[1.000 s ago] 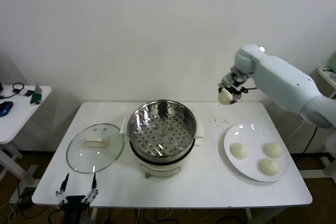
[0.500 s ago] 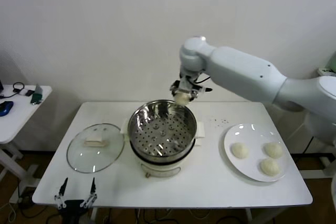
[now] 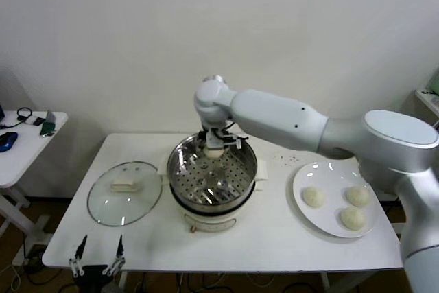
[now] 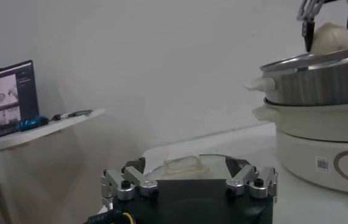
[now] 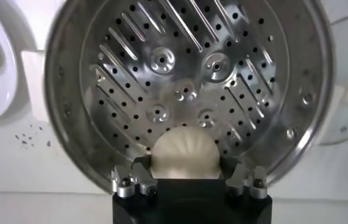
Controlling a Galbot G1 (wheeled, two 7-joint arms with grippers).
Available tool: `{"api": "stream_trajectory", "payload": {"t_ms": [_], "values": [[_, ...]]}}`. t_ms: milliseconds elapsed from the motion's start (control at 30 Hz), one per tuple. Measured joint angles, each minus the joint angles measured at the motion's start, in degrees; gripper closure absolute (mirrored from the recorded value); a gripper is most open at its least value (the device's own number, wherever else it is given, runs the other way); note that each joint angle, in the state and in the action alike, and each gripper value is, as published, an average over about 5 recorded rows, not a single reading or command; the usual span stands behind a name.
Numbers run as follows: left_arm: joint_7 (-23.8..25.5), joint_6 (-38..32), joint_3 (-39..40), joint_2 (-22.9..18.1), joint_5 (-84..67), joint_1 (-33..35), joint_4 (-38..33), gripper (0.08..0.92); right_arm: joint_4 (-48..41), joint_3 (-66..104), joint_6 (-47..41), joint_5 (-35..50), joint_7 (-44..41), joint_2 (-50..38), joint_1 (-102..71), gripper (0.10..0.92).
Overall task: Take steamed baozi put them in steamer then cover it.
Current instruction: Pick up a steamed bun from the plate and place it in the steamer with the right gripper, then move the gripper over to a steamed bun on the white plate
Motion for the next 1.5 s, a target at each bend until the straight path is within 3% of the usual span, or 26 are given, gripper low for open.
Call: {"api": "stream_trajectory", "payload": {"t_ms": [233, 467, 833, 1033, 1200, 1500], "values": [[0.05, -0.03, -0.31, 0.14, -0.46, -0.05, 0.22, 0.177, -2.82, 0.71, 1.00, -3.76, 0.27, 1.65, -2.82, 0.282], [0.05, -0.02, -0.49, 0.16, -0.64, -0.14, 0.39, 0.177, -3.99, 0.88, 1.39, -5.26, 0.16, 2.35, -3.99, 0.207], [0.02, 0.09, -0.55, 0.21, -0.56, 0.03, 0.19, 0.177, -1.98, 1.27, 1.00, -1.55, -1.98, 0.43, -1.91, 0.203], [0.03, 0.19, -0.49, 0.27, -0.41, 0.15, -0.11, 0.177, 0.09, -0.31, -1.50, 6.60, -4.02, -3.40, 2.79, 0.203], [0.06, 0.41, -0.37, 0.12, -0.33, -0.09, -0.52, 0.177, 0.97, -3.84, -6.95, 18.67, -4.04, -8.19, 8.21, 0.203], [-0.26, 0.57, 0.20, 0.15, 0.00, 0.25, -1.20, 0.177, 5.34, -14.36, -22.44, 41.03, 3.43, -19.53, 16.36, 0.203]]}}
